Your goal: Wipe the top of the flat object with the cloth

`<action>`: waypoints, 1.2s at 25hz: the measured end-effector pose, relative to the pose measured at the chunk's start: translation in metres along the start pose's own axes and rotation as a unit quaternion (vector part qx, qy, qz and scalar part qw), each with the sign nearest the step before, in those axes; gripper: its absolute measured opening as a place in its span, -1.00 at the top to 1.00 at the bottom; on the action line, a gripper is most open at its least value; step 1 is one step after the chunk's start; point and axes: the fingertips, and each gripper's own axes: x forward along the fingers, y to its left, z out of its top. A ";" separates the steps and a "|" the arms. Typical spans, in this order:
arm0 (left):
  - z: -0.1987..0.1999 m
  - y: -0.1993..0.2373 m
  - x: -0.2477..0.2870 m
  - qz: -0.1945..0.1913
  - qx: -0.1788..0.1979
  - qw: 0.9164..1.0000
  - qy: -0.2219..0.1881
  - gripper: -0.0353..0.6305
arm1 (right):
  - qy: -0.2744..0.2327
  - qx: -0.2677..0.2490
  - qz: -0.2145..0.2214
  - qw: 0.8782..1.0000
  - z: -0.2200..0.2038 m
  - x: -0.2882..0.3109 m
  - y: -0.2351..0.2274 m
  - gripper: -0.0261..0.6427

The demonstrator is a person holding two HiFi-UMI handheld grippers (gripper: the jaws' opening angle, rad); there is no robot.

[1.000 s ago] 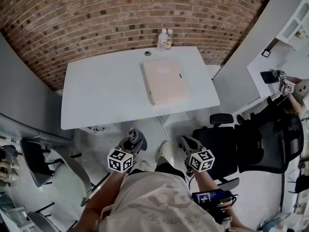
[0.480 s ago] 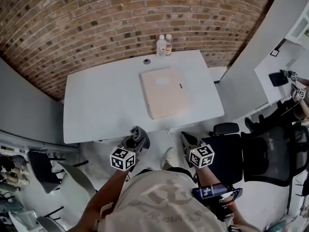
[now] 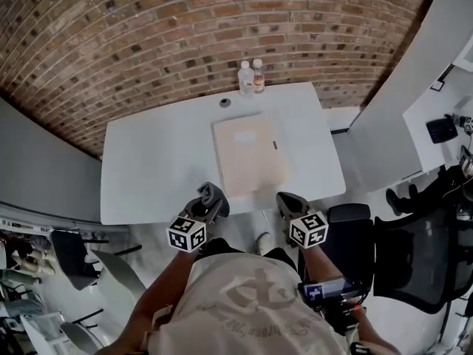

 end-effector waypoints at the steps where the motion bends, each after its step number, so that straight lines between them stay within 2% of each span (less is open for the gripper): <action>1: 0.002 0.002 0.003 0.005 -0.001 1.000 0.001 0.57 | 0.003 -0.004 0.004 1.000 0.002 0.004 -0.004 0.86; 8: 0.012 0.015 0.020 0.013 -0.011 1.000 0.014 0.57 | 0.014 0.007 0.004 1.000 0.007 0.025 -0.031 0.86; 14: 0.013 0.050 0.039 0.008 -0.026 0.999 0.023 0.57 | 0.022 0.013 -0.010 1.000 0.014 0.053 -0.034 0.86; 22: 0.048 0.072 0.077 -0.049 -0.011 0.999 0.012 0.57 | 0.026 0.002 -0.066 0.998 0.047 0.080 -0.059 0.86; 26: 0.050 0.084 0.088 -0.075 -0.018 0.997 0.019 0.57 | 0.034 -0.009 -0.085 0.996 0.056 0.092 -0.064 0.86; 30: 0.050 0.092 0.092 -0.088 -0.023 0.996 0.022 0.57 | 0.048 0.005 -0.102 0.994 0.049 0.095 -0.075 0.86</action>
